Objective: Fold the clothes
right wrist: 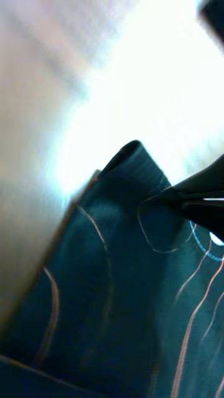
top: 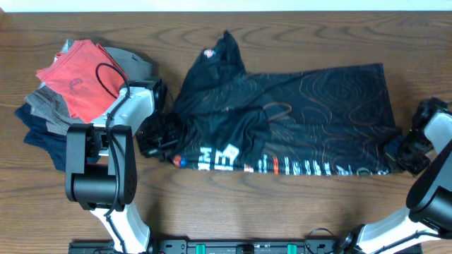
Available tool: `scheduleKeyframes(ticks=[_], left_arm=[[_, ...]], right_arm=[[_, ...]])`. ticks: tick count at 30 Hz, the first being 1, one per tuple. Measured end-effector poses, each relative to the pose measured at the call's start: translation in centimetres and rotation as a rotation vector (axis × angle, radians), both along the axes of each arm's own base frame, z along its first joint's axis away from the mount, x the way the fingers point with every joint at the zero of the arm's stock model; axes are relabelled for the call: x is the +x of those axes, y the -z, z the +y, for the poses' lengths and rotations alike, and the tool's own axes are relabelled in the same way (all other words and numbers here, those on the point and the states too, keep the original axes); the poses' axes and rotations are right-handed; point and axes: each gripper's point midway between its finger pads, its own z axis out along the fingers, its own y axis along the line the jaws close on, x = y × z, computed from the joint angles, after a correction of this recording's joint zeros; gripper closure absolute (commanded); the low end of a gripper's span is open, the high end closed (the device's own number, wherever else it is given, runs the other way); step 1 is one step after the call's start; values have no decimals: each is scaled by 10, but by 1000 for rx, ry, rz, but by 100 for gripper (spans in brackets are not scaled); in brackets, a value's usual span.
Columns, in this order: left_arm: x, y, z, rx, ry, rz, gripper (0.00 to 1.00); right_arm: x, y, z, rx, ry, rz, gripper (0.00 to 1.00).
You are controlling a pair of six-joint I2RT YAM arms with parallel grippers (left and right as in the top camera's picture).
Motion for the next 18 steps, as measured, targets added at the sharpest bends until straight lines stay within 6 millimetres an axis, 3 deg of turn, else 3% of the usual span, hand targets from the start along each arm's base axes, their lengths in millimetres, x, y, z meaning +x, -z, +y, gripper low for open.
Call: scheduleKeyframes(ticks=[4,9,12,14,16,17,18], left_arm=[[-26,-12,1,8,2,115,94],[-39,-20,-1,-3,-5,180,94],[-39,-21,-2,-11,-7,176,83],[-38,-25,-3,-13,-8,159,76],[-36,-32,-2,-14,-8,131,72],[-34,-37,-3,-16,-9,107,71],[-32,-40,-3,-18,-7,93,71]], right_arm=[[-15,-2,-7,1,66,30,99],[-22,-3,-8,4,86,50,99],[-19,-2,-6,20,84,32,90],[-9,-4,-4,38,62,-18,70],[0,-12,-3,41,36,-76,28],[5,-22,-3,34,24,-114,20],[7,-28,-2,26,18,-137,20]])
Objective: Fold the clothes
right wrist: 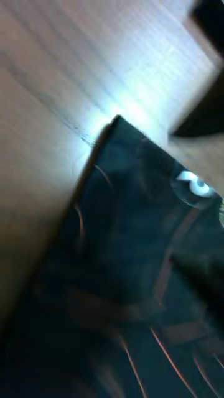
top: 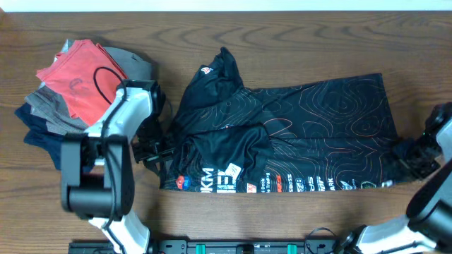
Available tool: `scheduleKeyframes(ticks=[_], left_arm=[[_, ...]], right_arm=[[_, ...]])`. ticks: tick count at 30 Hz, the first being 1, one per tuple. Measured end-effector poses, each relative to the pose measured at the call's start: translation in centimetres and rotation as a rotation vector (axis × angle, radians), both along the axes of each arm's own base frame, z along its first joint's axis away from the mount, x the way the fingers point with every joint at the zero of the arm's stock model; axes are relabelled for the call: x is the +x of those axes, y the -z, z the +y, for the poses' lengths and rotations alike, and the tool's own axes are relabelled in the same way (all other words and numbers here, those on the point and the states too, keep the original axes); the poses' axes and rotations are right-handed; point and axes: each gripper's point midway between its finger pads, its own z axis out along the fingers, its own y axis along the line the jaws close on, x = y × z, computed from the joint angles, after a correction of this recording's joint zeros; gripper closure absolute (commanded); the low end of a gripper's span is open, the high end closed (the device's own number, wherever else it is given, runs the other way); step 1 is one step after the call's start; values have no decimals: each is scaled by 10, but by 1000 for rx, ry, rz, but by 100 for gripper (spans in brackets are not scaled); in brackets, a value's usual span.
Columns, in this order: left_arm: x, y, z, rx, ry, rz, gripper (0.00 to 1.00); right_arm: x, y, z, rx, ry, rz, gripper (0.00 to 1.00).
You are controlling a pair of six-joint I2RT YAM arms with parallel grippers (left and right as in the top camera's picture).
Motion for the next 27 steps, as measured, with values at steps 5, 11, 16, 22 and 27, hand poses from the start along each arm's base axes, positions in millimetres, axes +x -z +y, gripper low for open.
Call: scheduleKeyframes(ticks=[5,11,16,22,27], left_arm=[[58,-26,-5,-29,-1,-302,14],[183,-80,-25,-137,59,-895,14],[234,-95,-40,-210,112,-1072,13],[275,-47,-51,-246,145,-1003,13],[301,-15,-65,-272,201,-988,13]], right_arm=[[35,-58,1,-61,-84,-271,24],[58,-107,21,-58,-217,-487,23],[61,-107,41,-8,-305,-491,22],[66,-107,53,9,-366,-497,23],[66,-106,56,17,-376,-495,22]])
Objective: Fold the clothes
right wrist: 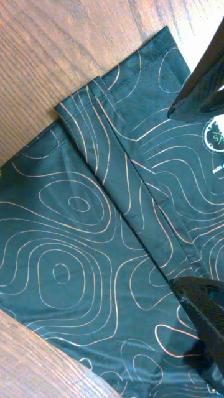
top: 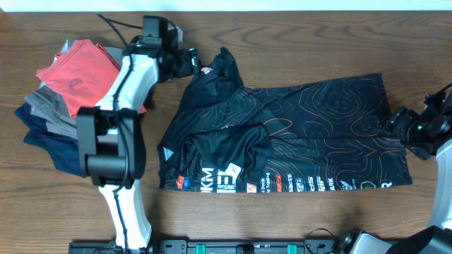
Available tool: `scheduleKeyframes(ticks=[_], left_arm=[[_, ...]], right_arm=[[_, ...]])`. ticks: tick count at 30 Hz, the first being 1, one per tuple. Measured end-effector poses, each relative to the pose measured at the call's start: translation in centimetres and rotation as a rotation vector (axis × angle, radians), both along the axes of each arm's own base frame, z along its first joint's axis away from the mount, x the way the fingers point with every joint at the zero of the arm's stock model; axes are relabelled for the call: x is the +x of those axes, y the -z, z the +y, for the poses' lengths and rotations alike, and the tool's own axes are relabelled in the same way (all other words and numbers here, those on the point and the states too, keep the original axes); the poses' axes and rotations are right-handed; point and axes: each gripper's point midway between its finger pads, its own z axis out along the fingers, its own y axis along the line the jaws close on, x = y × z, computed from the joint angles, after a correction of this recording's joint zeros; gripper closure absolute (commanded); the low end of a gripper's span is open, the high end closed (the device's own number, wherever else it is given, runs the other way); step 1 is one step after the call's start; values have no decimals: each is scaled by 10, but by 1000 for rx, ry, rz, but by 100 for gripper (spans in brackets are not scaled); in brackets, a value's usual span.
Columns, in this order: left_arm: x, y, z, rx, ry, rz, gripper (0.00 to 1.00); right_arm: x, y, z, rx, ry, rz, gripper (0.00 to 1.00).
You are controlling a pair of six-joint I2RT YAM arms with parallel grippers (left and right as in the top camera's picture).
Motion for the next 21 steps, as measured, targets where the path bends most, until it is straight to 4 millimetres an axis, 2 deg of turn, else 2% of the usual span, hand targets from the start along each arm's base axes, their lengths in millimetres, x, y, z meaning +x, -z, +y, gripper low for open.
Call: scheduleKeyframes(ticks=[4,11,13,14,16,17,18,19,21], left_arm=[[11,16,-12,-2,29,-17,13],[3,48,-29,3,65,43,15],[6,46,-37,1,77,21,19],[7,47,-40,0,82,19,25],[7,50,-46,1,92,16,48],[7,51,-48,-1,93,20,63],[6,53,-50,1,98,22,72],[6,54,-50,2,101,23,79],[4,58,-50,3,101,36,87]], right_arm=[[0,0,0,-1,-2,1,21],[0,0,0,-2,-3,0,21],[0,0,0,-2,-3,1,21],[0,0,0,-1,-3,2,21],[-2,1,1,3,-3,9,22],[-3,1,1,5,-3,13,22],[-3,1,1,5,-3,14,22],[-3,1,1,5,-3,14,22],[-3,1,1,4,-3,13,23]])
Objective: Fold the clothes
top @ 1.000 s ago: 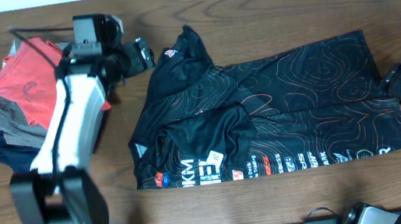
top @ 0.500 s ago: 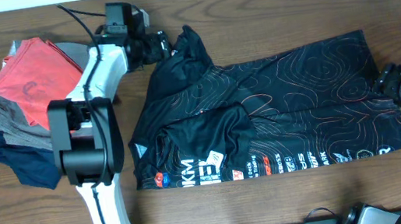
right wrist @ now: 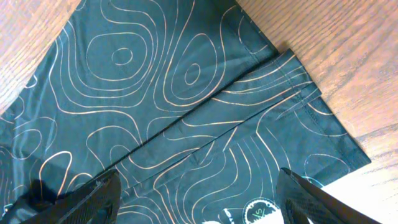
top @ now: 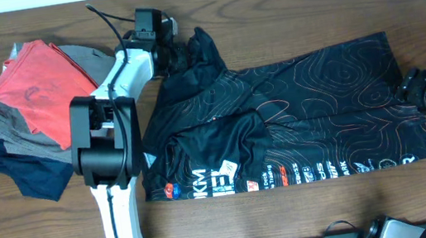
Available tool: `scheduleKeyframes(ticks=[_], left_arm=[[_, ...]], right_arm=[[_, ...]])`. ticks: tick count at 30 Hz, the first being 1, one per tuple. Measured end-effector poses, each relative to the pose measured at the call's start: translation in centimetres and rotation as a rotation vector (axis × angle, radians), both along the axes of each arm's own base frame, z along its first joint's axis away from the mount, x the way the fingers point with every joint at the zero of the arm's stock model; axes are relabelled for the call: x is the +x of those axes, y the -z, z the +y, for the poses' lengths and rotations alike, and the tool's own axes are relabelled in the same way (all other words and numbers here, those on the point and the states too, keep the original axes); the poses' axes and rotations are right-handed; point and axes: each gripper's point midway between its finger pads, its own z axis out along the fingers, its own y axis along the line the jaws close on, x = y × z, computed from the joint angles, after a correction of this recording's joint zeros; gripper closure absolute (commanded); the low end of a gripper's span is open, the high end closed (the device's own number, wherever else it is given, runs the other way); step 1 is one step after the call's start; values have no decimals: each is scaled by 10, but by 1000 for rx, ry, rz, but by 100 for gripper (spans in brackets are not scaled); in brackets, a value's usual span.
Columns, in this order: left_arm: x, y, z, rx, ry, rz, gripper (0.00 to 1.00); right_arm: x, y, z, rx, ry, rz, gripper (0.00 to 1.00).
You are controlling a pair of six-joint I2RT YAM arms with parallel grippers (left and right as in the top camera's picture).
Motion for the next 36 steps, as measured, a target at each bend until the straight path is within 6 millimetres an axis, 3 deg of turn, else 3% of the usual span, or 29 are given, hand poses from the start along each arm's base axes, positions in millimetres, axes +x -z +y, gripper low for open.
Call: scheduleKeyframes(ticks=[7,11,17,20,22,27,30,33,36], left_arm=[[1,1,6,-16,-43,20,94],[-2,-3,16,-27,-94,52,94],[-16,-43,20,-62,-126,79,94],[-26,-60,13,-82,-116,95,94],[-32,-60,8,-82,-108,115,94],[-43,-56,-1,-78,-90,153,94],[-45,-56,-5,-80,-83,156,94],[-46,-56,-7,-80,-77,159,94],[-49,-55,-8,-77,-76,169,94]], right_arm=[[1,-1,-1,-6,-4,-6,33],[2,5,0,-3,-30,11,34],[23,45,9,26,-114,78,25],[51,66,11,26,-148,77,23],[82,72,7,6,-161,35,22],[174,63,-7,-72,-157,-181,16],[213,62,-12,-101,-137,-277,16],[228,78,-17,-106,-97,-301,18],[232,107,-21,-103,-61,-275,18]])
